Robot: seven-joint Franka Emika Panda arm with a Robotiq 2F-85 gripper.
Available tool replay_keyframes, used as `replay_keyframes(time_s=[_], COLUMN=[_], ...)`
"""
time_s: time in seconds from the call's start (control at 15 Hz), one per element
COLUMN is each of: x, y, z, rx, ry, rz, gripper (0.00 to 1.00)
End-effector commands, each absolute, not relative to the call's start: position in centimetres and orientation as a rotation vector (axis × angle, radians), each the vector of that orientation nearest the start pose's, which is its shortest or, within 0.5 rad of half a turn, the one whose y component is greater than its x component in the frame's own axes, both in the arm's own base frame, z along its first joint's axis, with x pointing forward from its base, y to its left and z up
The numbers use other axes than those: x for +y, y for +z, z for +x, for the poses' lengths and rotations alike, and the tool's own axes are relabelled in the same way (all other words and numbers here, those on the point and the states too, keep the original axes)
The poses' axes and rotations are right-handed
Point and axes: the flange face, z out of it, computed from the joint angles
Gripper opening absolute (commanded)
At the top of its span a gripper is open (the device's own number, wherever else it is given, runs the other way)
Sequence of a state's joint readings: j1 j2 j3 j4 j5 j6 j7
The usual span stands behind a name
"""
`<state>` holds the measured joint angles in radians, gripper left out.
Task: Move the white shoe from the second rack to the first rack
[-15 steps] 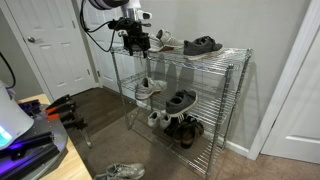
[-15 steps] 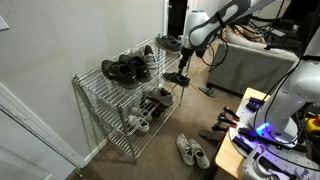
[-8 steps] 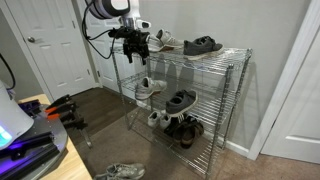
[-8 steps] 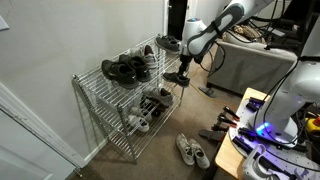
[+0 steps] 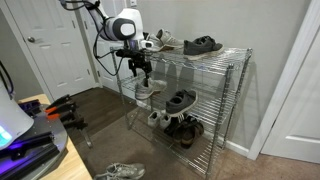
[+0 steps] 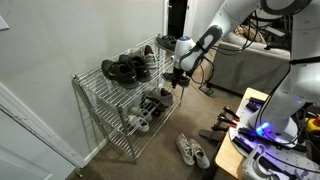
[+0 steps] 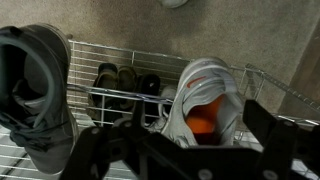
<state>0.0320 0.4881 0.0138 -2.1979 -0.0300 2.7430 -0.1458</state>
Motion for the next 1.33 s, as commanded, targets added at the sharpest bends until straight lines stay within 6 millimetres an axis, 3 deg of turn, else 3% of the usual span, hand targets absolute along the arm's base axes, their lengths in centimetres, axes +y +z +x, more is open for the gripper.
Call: replay_keyframes(time_s=[0.0, 0.33, 0.47, 0.73, 0.93, 1.27], x=[4.2, 5.1, 4.9, 4.9, 5.7, 6.5], y=[12.9, 9.0, 8.8, 8.4, 8.4, 12.7], z=[58.2, 60.4, 61.4, 61.2, 59.5, 53.8], rx=[-0.278, -0.225, -0.214, -0.200, -0.237, -0.275], ry=[-0.188, -0.223, -0.297, -0.346, -0.350, -0.515], rz=[-3.155, -3.167, -3.180, -3.202, -3.163, -3.093], gripper=[1.00, 1.00, 1.00, 1.00, 1.00, 1.00])
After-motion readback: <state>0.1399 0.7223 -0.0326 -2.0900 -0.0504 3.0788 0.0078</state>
